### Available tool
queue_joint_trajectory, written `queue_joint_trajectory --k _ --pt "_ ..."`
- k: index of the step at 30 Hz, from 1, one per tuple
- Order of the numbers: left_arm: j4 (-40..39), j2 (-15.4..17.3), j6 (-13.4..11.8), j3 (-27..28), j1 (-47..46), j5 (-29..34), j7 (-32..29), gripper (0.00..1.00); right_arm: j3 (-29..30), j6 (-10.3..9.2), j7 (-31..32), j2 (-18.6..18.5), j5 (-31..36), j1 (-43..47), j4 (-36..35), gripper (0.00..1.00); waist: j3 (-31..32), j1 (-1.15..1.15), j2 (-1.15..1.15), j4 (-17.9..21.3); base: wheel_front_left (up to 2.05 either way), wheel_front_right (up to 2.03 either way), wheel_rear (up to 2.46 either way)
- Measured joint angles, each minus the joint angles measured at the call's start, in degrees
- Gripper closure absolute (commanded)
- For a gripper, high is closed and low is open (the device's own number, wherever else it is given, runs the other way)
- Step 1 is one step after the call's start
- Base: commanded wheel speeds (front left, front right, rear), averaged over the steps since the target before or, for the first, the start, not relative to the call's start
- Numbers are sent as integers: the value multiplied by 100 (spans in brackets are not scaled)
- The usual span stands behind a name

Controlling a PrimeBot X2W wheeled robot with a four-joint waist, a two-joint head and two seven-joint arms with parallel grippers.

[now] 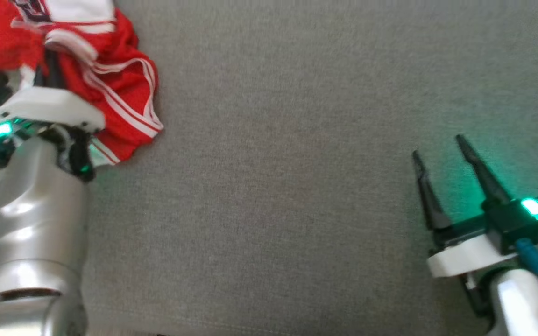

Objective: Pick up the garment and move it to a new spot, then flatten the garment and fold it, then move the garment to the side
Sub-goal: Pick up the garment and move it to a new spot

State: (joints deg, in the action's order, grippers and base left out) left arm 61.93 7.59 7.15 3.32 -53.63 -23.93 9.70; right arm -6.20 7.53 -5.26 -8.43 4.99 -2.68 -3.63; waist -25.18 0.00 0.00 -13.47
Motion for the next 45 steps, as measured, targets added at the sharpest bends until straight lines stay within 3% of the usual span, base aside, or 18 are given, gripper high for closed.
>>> queue_joint_trajectory --k 5,15,21,26,31,38,40,41,45 --pt "-947 -283 0 -569 375 -215 -26 100 -136 1 -209 222 -105 25 347 0 388 0 0 95 0 0 0" --pt "-3940 -468 -38 -1913 2575 -679 -1399 100 -336 0 -702 475 -378 8 1129 0 1023 2 0 860 0 0 0" --pt "-5510 -471 -392 -2819 3064 -806 -2142 100 -438 0 -854 512 -689 -155 1486 0 1129 0 0 1544 0 0 0" --pt "-6380 -470 -666 -3518 3080 -1003 -2538 100 -506 0 -898 525 -988 -171 1642 0 1159 0 0 2149 0 0 0" --pt "-6539 -467 -973 -3972 2972 -1158 -2660 100 -531 0 -910 531 -1167 -233 1564 0 1162 0 0 2714 0 0 0" --pt "-5435 -467 -1150 -4430 2279 -1256 -2405 100 -648 0 -911 538 -1259 -272 1534 0 1086 0 0 3245 0 0 0" --pt "-5005 -467 -1174 -4523 2050 -1182 -2153 54 -651 0 -911 538 -1259 -273 1535 0 1042 -1 0 3296 0 0 0" --pt "-4782 -466 -1204 -4570 1937 -1159 -2069 0 -660 0 -911 539 -1259 -274 1536 0 1029 -1 0 3308 0 0 0" --pt "-4176 -467 -1249 -4611 1712 -1093 -1759 0 -683 0 -911 544 -1258 -273 1537 0 1044 -1 0 3290 0 0 0"
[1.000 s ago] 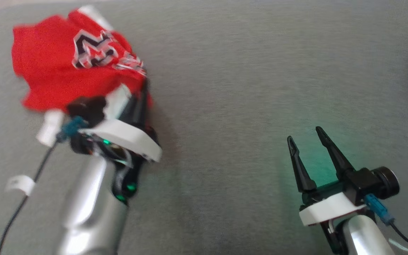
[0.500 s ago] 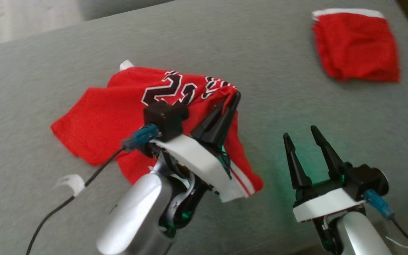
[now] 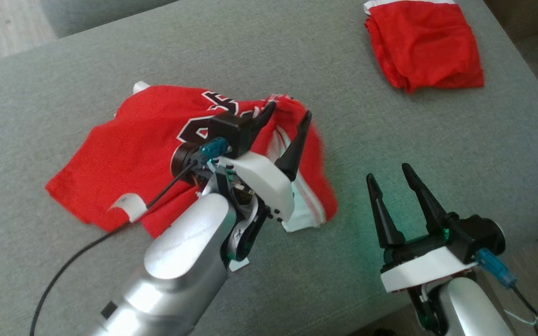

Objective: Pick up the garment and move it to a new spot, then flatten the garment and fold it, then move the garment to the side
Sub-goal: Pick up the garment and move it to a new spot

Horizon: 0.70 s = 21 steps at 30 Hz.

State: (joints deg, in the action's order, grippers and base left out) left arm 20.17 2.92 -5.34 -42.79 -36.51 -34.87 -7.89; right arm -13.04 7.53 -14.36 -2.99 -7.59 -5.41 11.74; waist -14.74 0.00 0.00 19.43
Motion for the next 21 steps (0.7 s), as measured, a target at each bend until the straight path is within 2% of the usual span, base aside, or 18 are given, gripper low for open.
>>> queue_joint_trajectory --k 3,6,10,14,21 --pt "219 33 5 -19 49 13 166 0 38 0 0 2 3 4 2 0 54 0 0 -75 0 0 0" --pt "177 214 -15 27 247 11 397 0 85 0 0 4 34 26 22 0 159 0 0 -157 0 0 0" --pt "-213 614 -290 243 1050 -21 743 0 186 0 -1 8 131 100 36 0 373 1 0 -272 0 0 0" --pt "-742 1049 -698 437 2230 -191 950 0 330 0 -1 8 256 413 44 0 605 2 0 -443 0 0 0" --pt "-1138 1335 -1005 644 3395 -494 999 0 425 0 -1 13 435 634 68 0 819 2 0 -840 0 0 0"
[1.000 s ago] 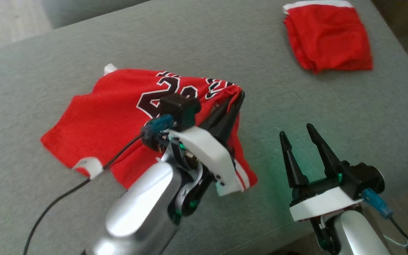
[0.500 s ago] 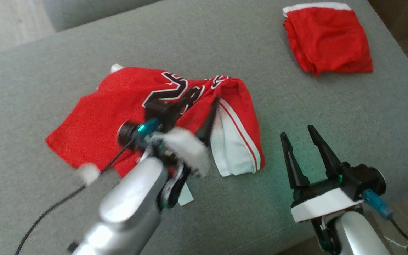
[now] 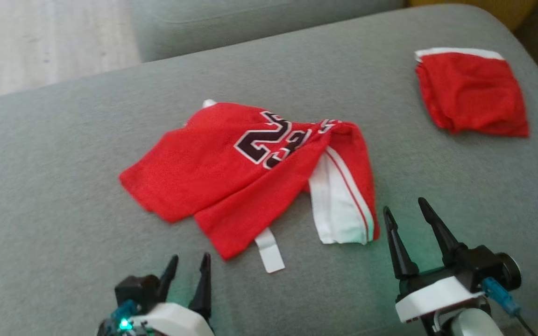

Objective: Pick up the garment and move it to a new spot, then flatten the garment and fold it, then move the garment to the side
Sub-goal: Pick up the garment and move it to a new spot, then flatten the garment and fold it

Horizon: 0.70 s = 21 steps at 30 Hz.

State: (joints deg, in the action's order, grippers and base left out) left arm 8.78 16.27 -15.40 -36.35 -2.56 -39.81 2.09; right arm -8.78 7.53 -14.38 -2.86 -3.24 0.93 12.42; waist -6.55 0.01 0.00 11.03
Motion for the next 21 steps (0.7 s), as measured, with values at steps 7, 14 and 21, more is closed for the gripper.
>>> queue_joint_trajectory --k 7,14,21 --pt "57 -189 288 -215 45 -249 -159 0 -53 0 1 4 31 -24 -2 0 -33 0 0 -313 0 0 0" --pt "672 -479 542 -442 -594 -188 -249 0 -141 0 1 7 38 -61 -3 0 -299 -2 0 -307 0 0 0" --pt "1107 -621 731 -430 -962 -204 -167 53 -135 0 1 8 36 -180 -3 0 -463 -2 0 -159 0 0 0"
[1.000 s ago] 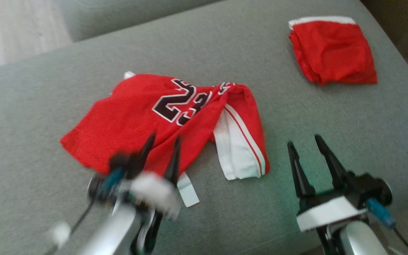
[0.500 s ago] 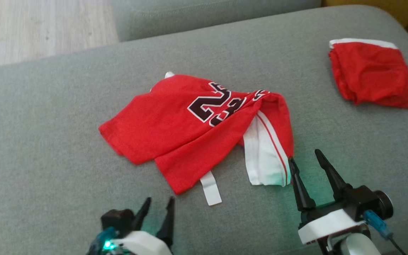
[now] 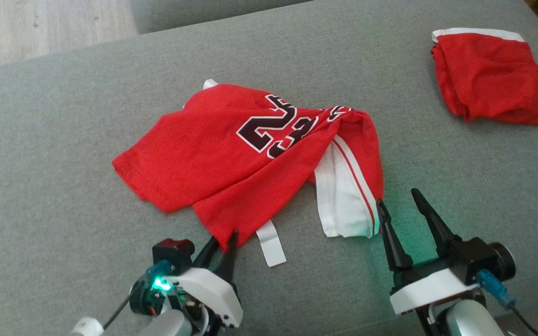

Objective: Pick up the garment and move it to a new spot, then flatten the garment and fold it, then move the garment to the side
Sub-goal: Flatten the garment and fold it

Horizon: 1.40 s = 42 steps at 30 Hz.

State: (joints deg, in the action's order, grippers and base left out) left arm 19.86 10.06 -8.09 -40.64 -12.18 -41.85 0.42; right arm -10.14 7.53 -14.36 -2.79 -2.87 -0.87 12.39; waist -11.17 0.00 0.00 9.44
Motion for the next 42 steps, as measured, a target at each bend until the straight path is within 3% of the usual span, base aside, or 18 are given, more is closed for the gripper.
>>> queue_joint_trajectory --k 1,2,9,13,19,26,27,28,29,34,40,42 --pt "114 -8 44 3 -68 -7 -2 88 4 1 0 0 -1 0 0 0 -23 0 0 22 0 0 0" --pt "160 -12 99 2 -91 -35 -2 100 5 0 0 0 -1 0 0 0 -31 0 0 27 0 0 0" --pt "145 -112 264 55 -96 -341 -2 100 138 1 0 0 -9 6 3 0 39 0 0 -82 0 0 0" --pt "-624 162 233 377 303 -671 -53 100 207 0 0 1 -9 58 4 0 146 0 0 -214 0 0 0" --pt "-2173 1106 -164 831 1531 -1125 -472 100 207 0 0 1 -18 198 24 0 281 1 0 -469 0 0 0" --pt "-2610 1490 -675 1110 2299 -1205 -531 100 -76 1 0 3 -26 202 253 0 267 1 0 -645 0 0 0" --pt "-2576 1502 -758 1161 2289 -1132 -465 89 -78 0 0 3 -25 199 285 0 269 0 0 -652 0 0 0" --pt "-2552 1512 -808 1167 2277 -1063 -433 57 -80 1 0 3 -24 197 302 0 275 0 0 -651 0 0 0" --pt "-2541 1519 -812 1149 2270 -998 -433 0 -81 0 0 2 -24 197 314 0 280 1 0 -644 0 0 0" --pt "-2527 1615 -970 1134 2273 -848 -431 0 -88 0 0 3 -22 153 339 0 299 0 0 -561 0 0 0" --pt "-2782 2184 -1472 1500 2324 -476 -309 0 -25 0 0 3 -8 159 277 0 356 1 0 -362 0 0 0" --pt "-3092 2263 -1507 1507 2297 -287 -227 0 22 0 0 3 -7 165 193 0 367 1 0 -289 0 0 0"
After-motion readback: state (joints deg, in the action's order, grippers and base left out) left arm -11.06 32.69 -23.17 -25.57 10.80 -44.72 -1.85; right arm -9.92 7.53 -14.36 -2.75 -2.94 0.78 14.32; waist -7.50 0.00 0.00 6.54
